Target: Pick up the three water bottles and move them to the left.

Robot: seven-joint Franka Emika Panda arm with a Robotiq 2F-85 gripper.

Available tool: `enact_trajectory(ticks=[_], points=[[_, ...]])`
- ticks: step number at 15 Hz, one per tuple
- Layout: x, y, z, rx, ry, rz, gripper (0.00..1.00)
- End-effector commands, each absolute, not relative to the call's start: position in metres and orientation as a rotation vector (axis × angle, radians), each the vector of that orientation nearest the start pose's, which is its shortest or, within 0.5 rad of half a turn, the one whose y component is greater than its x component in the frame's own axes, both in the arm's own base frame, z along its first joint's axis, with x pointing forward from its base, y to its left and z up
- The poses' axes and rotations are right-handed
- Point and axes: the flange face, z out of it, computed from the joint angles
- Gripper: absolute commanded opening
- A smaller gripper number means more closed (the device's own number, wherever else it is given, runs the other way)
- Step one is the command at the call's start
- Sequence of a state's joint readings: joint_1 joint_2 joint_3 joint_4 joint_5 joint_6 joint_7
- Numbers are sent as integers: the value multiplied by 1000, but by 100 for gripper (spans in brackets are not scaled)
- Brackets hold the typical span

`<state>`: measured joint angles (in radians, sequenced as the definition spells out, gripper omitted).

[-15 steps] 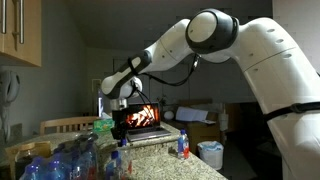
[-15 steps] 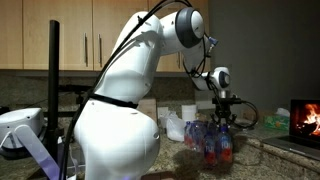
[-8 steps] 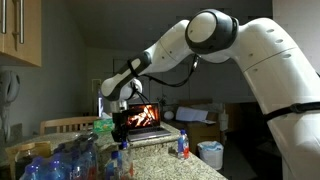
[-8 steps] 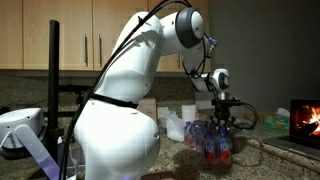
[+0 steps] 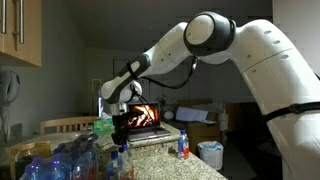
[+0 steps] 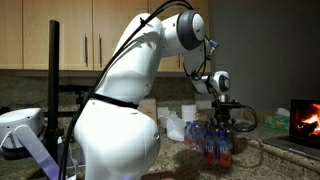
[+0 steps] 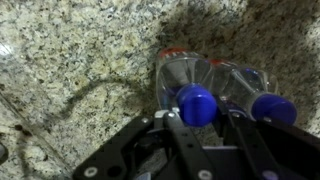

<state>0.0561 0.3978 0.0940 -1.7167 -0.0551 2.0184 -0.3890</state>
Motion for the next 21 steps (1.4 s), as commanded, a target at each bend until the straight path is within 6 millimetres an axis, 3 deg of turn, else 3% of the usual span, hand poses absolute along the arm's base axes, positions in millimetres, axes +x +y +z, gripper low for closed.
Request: enact_trajectory(ticks=[1, 13, 14, 15, 21], points=[[642, 88, 344, -2998, -905, 155, 15], [646, 86, 344, -3000, -891, 122, 15], [646, 86, 344, -3001, -888, 120, 42], [646, 86, 344, -3000, -885, 115, 62], [646, 85, 341, -3003, -869, 106, 98]])
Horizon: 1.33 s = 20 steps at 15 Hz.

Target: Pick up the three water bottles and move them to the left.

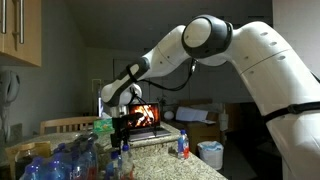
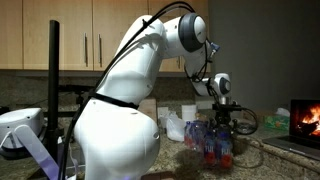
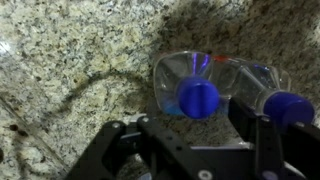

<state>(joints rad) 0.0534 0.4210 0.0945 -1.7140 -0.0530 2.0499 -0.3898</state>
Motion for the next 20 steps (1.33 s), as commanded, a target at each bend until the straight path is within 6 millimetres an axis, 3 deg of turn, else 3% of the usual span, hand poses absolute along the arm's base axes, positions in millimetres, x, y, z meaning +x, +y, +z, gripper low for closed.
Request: enact_trajectory(ticks=[1, 7, 11, 15, 20], points=[[646, 84, 342, -3004, -867, 101, 100], [643, 82, 362, -3029, -841, 8, 100], [623, 58, 404, -3111, -643, -129, 100], [578, -9, 436, -3131, -277, -141, 100], [522, -124, 434, -3067, 38, -167, 100]])
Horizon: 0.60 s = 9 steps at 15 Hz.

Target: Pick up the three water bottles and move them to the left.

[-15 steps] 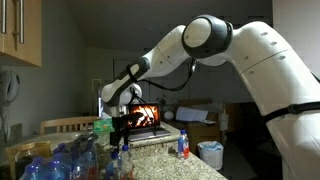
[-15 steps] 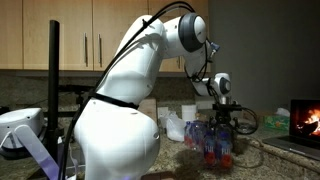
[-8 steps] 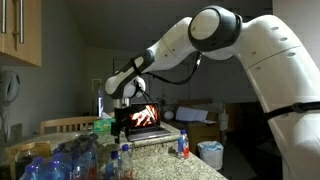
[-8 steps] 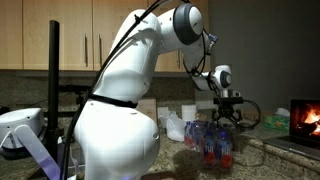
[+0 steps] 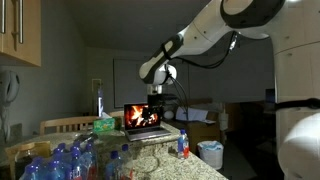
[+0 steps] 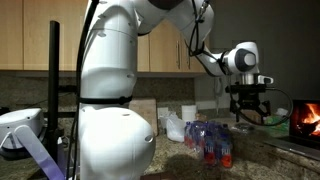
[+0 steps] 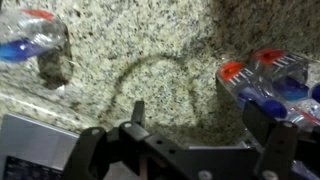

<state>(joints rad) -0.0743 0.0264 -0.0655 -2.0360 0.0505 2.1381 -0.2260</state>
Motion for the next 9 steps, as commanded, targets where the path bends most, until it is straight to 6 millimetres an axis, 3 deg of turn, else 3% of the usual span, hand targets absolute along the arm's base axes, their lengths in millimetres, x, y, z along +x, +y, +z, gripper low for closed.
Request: enact_trajectory(ticks=[1, 4, 9], points=[[514, -143, 431, -3060, 84, -172, 100], [510, -208, 419, -3064, 147, -223, 100], [520, -284, 397, -3026, 159, -213, 100]])
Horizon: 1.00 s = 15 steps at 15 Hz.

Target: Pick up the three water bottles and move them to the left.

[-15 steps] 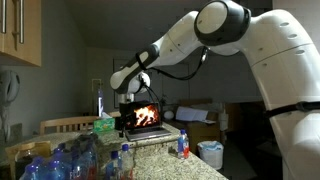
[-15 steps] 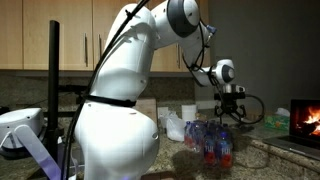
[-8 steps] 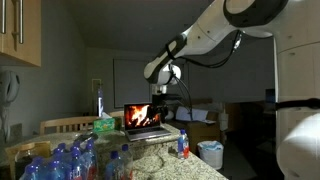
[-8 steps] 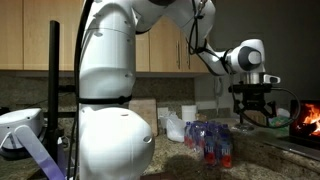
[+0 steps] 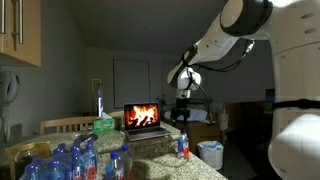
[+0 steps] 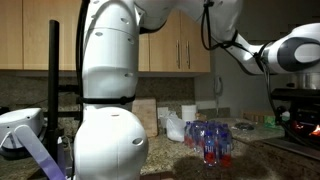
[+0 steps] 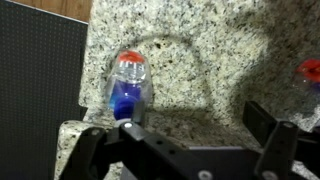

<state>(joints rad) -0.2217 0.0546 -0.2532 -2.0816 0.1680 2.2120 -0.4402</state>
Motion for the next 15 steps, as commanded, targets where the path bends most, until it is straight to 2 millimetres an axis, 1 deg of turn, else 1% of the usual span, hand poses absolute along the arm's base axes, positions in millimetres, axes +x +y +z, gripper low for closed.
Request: enact_trajectory(ticks=[1, 4, 5, 7, 10, 15], points=[[527, -293, 391, -3022, 143, -212, 100], [544, -304, 389, -3031, 104, -200, 100], [549, -304, 385, -3025, 111, -167, 100], [556, -303, 386, -3040, 130, -143, 100], [557, -305, 385, -3039, 179, -116, 100], [549, -317, 377, -3007, 219, -91, 100]])
